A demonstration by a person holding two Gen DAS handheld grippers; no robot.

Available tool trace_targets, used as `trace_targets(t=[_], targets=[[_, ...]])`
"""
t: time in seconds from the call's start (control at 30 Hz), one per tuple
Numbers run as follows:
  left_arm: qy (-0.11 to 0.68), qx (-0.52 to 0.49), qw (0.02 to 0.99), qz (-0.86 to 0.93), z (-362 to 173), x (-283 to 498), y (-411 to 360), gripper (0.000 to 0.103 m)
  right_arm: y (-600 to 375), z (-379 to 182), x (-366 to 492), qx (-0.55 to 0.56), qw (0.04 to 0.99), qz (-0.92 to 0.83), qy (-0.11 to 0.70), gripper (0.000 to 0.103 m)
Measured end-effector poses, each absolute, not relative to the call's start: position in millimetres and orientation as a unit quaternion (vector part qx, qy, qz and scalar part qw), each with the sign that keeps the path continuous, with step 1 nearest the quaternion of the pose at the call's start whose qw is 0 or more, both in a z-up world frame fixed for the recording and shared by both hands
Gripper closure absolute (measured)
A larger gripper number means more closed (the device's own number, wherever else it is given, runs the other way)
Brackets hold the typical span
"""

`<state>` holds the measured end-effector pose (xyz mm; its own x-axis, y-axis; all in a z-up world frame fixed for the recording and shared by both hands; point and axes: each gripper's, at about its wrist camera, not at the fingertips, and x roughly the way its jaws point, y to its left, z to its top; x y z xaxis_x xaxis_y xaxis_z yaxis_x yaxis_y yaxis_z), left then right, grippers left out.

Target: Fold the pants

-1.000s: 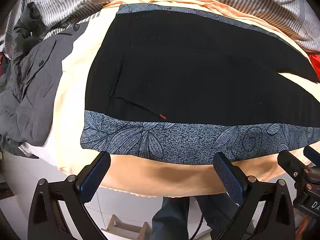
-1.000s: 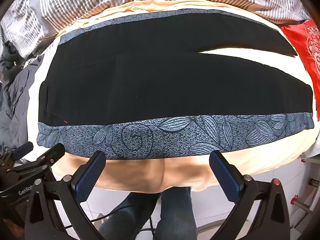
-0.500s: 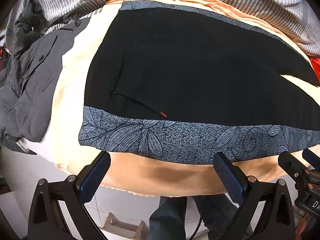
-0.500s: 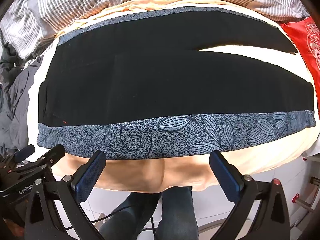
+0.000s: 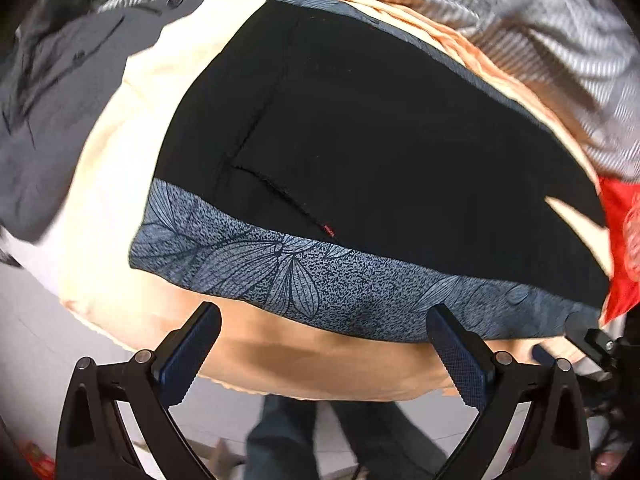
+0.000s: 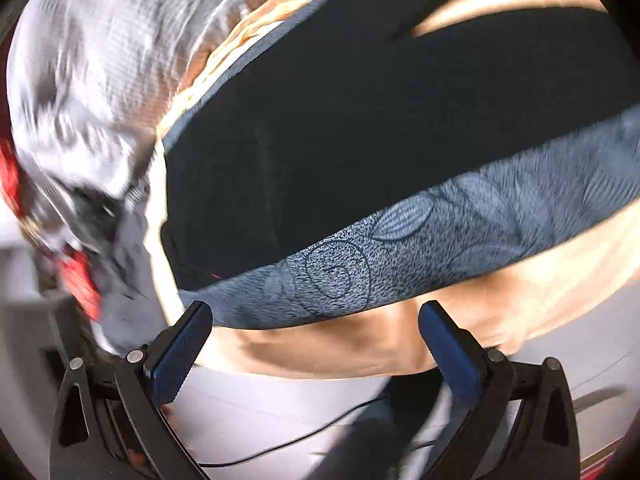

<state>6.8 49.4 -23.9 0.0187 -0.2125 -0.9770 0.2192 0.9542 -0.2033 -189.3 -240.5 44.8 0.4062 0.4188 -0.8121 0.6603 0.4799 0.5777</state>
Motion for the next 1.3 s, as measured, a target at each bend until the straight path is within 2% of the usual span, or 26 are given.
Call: trace_targets(t=[0.17, 0.27, 0.33, 0.57, 0.6, 0.67, 0.7, 0.73, 1.13, 1.17, 1.23, 1.27, 1.3], targets=[[0.697, -0.048, 0.699, -0.154, -36.2, 8.0, 62.9, 0.000, -245.2, 19.1, -207.0, 0.568, 0.648, -0.073, 0.502, 0.001], [0.706, -0.060, 0.689, -0.156, -45.3, 7.0, 66.4, 0.000, -246.2, -6.6, -218.5, 0.618, 0.622, -0.064, 0.476, 0.005], [0.709, -0.062, 0.685, -0.159, -49.6, 3.2, 65.2, 0.000, -249.8, -18.4, -222.2, 0.641, 0.612, -0.059, 0.459, 0.016], [0.715, -0.071, 0.674, -0.170, -61.5, 1.5, 70.0, 0.000, -257.5, -52.5, -229.6, 0.690, 0.598, -0.039, 0.406, 0.032], [0.717, -0.073, 0.672, -0.170, -63.2, 1.8, 71.1, 0.000, -258.6, -55.6, -228.9, 0.694, 0.597, -0.033, 0.400, 0.038], [0.721, -0.081, 0.667, -0.170, -66.7, 3.7, 72.9, 0.000, -260.4, -62.0, -225.8, 0.714, 0.585, -0.018, 0.385, 0.062], [0.722, -0.087, 0.665, -0.171, -67.6, 4.0, 74.1, 0.000, -261.1, -62.5, -225.8, 0.721, 0.579, -0.012, 0.380, 0.085], [0.722, -0.095, 0.663, -0.173, -67.8, 4.3, 75.7, 0.000, -261.8, -60.4, -223.9, 0.728, 0.575, -0.004, 0.373, 0.094], [0.705, -0.205, 0.657, -0.172, -72.4, 20.8, 85.5, 0.000, -273.1, 0.3, -214.6, 0.725, 0.585, 0.034, 0.362, 0.095], [0.701, -0.208, 0.661, -0.170, -72.8, 23.6, 85.6, 0.001, -274.2, 2.6, -215.7, 0.722, 0.587, 0.034, 0.365, 0.095], [0.699, -0.216, 0.661, -0.168, -72.6, 31.0, 85.9, 0.021, -275.2, 5.2, -216.6, 0.716, 0.588, 0.032, 0.375, 0.095], [0.701, -0.218, 0.657, -0.171, -72.2, 32.8, 85.5, 0.040, -275.6, 6.9, -216.5, 0.713, 0.588, 0.029, 0.382, 0.095], [0.703, -0.216, 0.655, -0.173, -72.1, 35.5, 84.4, 0.054, -275.3, 7.3, -214.2, 0.711, 0.588, 0.027, 0.385, 0.095]])
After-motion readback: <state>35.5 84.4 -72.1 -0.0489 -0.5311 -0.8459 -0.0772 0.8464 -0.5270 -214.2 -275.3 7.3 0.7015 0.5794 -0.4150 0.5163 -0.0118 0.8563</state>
